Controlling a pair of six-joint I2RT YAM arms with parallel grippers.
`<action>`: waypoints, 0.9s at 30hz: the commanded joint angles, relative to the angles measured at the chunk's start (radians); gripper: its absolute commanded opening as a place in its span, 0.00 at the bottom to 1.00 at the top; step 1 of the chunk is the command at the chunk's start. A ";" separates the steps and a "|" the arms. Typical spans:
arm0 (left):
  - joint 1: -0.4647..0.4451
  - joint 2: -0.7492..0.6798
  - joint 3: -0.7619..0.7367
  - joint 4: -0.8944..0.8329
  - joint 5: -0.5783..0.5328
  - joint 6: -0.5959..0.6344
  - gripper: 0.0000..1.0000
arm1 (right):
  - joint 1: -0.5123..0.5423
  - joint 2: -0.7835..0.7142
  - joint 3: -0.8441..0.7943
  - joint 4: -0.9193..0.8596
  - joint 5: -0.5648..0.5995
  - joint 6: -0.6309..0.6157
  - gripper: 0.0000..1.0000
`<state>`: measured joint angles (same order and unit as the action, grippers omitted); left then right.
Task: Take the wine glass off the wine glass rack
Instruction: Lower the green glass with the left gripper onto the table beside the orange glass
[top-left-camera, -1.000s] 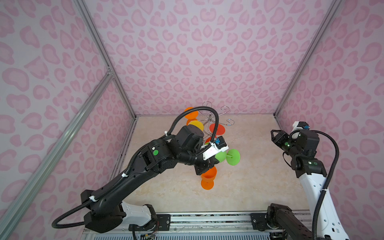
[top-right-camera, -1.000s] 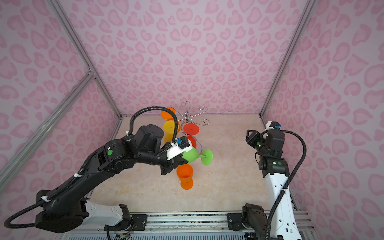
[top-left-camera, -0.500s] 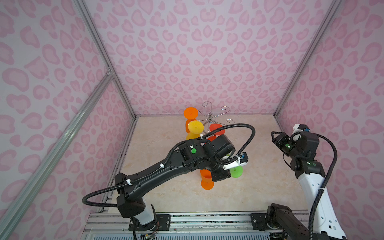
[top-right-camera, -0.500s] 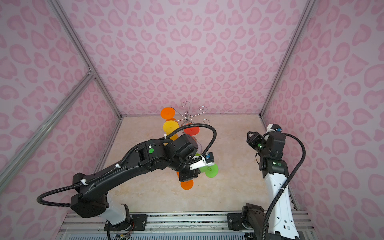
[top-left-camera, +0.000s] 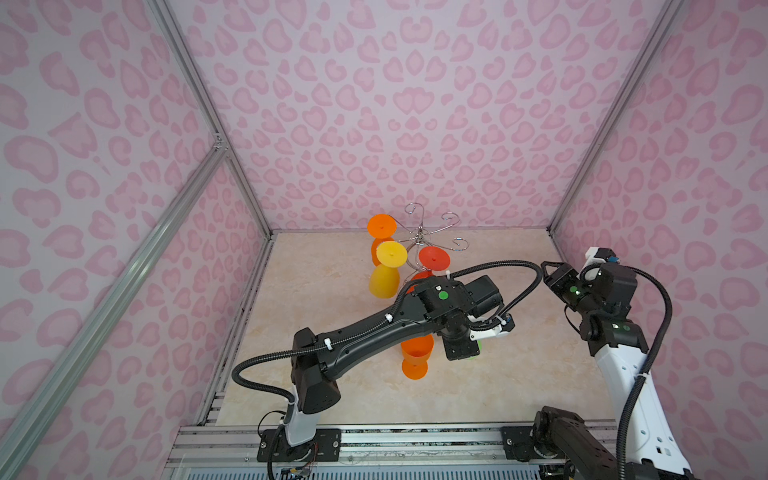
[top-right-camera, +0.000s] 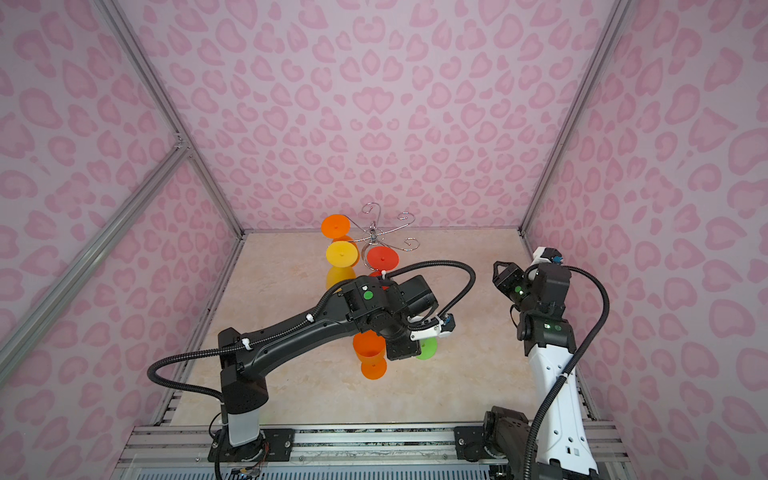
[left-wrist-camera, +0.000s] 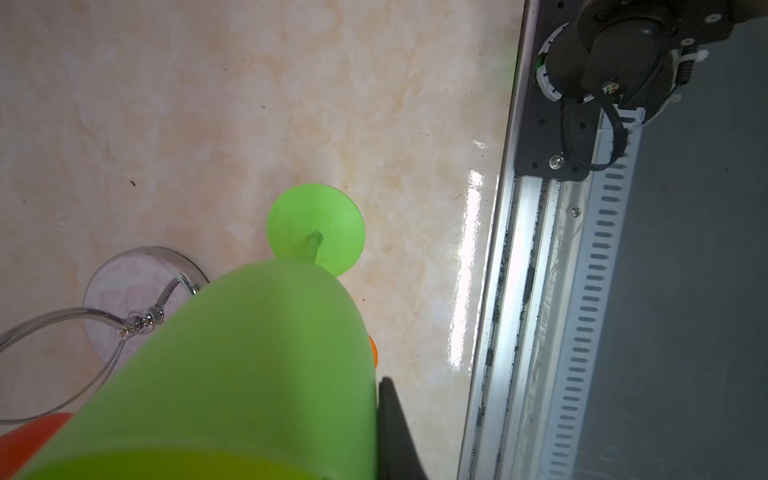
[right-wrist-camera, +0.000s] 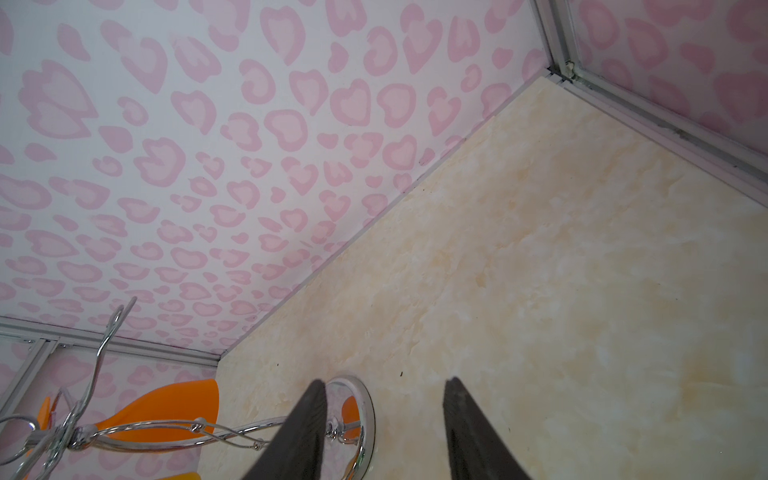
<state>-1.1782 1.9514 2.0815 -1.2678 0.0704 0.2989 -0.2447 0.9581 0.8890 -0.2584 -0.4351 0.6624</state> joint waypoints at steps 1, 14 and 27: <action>0.000 0.034 0.028 -0.040 -0.006 0.012 0.03 | -0.001 0.001 -0.006 0.018 0.030 -0.014 0.47; -0.002 0.164 0.090 -0.104 -0.048 0.008 0.03 | -0.007 0.019 -0.015 0.038 0.033 -0.004 0.46; -0.002 0.253 0.130 -0.160 -0.066 0.009 0.03 | -0.013 0.020 -0.010 0.033 0.027 -0.007 0.46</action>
<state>-1.1801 2.1906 2.1971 -1.3956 0.0078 0.3065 -0.2554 0.9760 0.8772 -0.2371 -0.4095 0.6628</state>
